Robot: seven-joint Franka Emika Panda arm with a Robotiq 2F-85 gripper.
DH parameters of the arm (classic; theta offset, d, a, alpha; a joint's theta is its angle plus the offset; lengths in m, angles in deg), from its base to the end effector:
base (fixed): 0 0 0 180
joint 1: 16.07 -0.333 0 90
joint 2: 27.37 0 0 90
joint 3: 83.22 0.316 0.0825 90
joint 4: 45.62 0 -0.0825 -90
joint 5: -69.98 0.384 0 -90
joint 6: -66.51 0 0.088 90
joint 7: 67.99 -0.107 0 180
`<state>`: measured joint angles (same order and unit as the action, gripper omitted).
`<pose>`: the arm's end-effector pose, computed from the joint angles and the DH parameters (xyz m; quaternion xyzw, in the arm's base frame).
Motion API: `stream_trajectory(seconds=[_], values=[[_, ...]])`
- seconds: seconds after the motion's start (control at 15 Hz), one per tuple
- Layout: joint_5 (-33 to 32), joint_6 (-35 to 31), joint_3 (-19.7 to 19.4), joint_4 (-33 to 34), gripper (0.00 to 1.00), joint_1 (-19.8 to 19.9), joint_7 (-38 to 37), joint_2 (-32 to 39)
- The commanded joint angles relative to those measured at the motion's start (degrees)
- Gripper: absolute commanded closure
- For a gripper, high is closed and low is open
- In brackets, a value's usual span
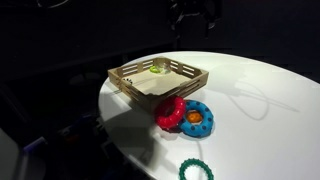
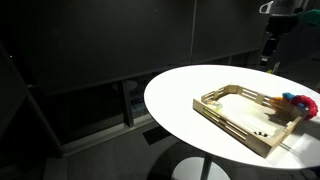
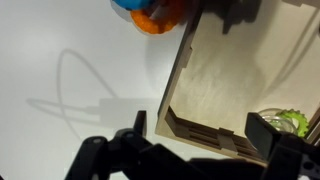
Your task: Take the blue ring off of the tray
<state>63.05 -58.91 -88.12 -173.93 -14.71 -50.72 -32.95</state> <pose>0.5085 -0.0607 0.4146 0.9902 0.1296 0.0136 0.0497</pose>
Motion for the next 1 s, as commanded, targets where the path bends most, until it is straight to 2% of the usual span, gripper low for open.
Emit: stream_trajectory(seconds=[0.0, 0.33, 0.93], values=[[4.11, -3.18, 1.86, 1.98, 0.0, -0.89, -2.93, 3.83], [8.96, -6.83, 3.62, 2.01, 0.0, -1.4, -3.87, 6.69], [9.67, -7.68, 4.42, 0.55, 0.0, -1.54, -2.28, 7.38]])
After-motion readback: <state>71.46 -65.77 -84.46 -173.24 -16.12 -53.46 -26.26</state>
